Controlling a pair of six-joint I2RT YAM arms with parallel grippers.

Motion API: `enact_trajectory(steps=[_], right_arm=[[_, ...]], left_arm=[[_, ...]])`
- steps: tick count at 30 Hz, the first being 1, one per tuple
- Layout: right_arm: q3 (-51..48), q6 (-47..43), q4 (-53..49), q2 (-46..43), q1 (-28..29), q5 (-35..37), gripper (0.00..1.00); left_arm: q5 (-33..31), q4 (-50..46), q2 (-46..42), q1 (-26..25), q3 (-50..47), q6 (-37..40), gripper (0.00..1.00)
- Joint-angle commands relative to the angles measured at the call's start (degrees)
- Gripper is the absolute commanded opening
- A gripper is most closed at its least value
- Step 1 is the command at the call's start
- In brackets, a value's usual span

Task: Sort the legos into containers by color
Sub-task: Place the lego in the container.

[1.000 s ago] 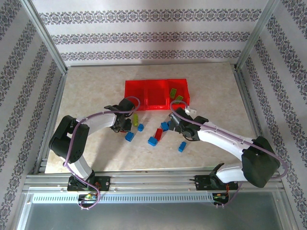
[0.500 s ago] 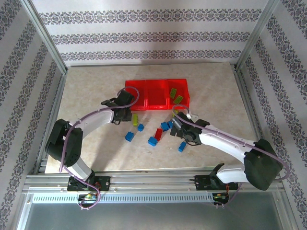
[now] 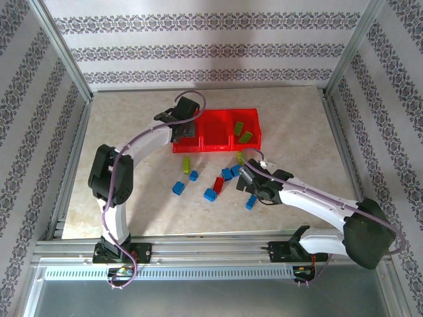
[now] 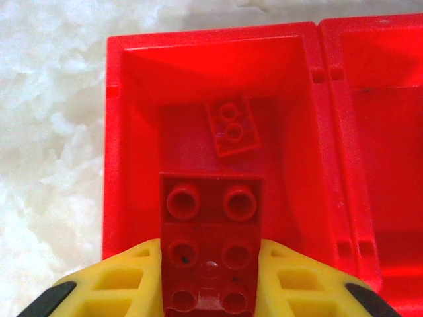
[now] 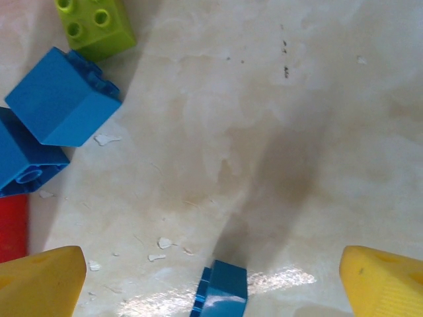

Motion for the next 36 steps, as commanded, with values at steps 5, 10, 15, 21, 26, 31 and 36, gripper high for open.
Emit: enact_trajectory(steps=[5,10,15,21,26,31,36], right_arm=[[-2.7,2.4,-0.7,-3.5,1.0,0.6,0.98],[-3.3,2.6,-0.7,-4.2,1.1,0.2,0.98],[-3.9,2.5,-0.6,-4.6,1.1,-0.5,0.98],[-4.2,2.0,-0.7,-4.3,1.3,-1.8,0.97],[-4.2,1.8,-0.8,-4.2,1.5,-3.0,0.94],[-4.3,2.0,-1.3,-4.6,1.6,-4.1,0.89],[-4.7,2.2,-1.6,-4.7,1.6,-5.7,0.85]], left_arm=[[-3.7,-5.6,6.6,0.8,7.9,1.1,0.24],[-5.0,-7.0,9.2,0.9,10.4,0.9,0.33],[-5.0,-6.8,9.1,0.8,10.1,0.8,0.44],[-5.6,-6.4,8.0,0.8,8.8,0.3,0.53],[-4.0,-4.9,5.0,0.8,6.6,-0.2,0.59],[-1.9,-2.0,-0.5,0.8,2.3,-0.7,0.71],[-1.4,2.1,-7.6,0.9,-4.4,-1.7,0.91]])
